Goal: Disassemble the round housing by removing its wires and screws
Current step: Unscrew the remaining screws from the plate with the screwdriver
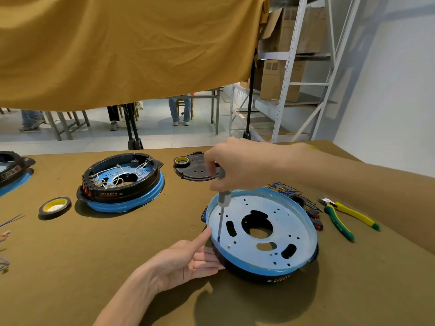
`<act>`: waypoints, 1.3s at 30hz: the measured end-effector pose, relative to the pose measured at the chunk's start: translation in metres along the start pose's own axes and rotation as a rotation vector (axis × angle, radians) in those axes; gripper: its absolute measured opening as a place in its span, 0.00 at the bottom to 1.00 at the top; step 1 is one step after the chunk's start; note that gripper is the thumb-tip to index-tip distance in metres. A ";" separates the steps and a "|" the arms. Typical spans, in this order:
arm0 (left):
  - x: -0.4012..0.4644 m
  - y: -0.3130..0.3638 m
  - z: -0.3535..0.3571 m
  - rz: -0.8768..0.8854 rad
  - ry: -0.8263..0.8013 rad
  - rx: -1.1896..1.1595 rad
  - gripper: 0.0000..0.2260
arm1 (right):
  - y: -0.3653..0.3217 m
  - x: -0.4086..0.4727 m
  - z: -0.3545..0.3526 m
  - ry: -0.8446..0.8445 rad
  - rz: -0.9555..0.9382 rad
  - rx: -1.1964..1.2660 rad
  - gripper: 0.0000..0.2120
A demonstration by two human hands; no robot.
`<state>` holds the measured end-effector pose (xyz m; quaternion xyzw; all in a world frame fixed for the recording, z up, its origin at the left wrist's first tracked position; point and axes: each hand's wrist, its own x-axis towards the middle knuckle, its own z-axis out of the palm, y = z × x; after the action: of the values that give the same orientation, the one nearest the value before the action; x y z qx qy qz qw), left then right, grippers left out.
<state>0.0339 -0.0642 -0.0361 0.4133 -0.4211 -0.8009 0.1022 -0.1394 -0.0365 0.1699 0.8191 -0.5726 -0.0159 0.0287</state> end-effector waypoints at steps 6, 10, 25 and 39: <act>0.000 -0.001 0.000 0.006 0.005 -0.007 0.41 | -0.005 -0.004 0.000 -0.039 0.018 -0.020 0.26; -0.001 0.000 0.000 0.000 0.005 -0.005 0.40 | -0.006 -0.001 0.003 0.031 0.009 -0.183 0.20; -0.004 0.001 0.004 -0.014 0.022 -0.012 0.35 | -0.013 -0.008 -0.019 -0.217 -0.059 0.194 0.16; -0.003 0.001 0.004 -0.021 0.041 -0.005 0.37 | -0.016 -0.006 -0.007 -0.025 0.080 -0.231 0.26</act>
<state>0.0329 -0.0611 -0.0320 0.4337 -0.4125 -0.7944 0.1035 -0.1266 -0.0253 0.1754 0.7865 -0.5997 -0.0907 0.1166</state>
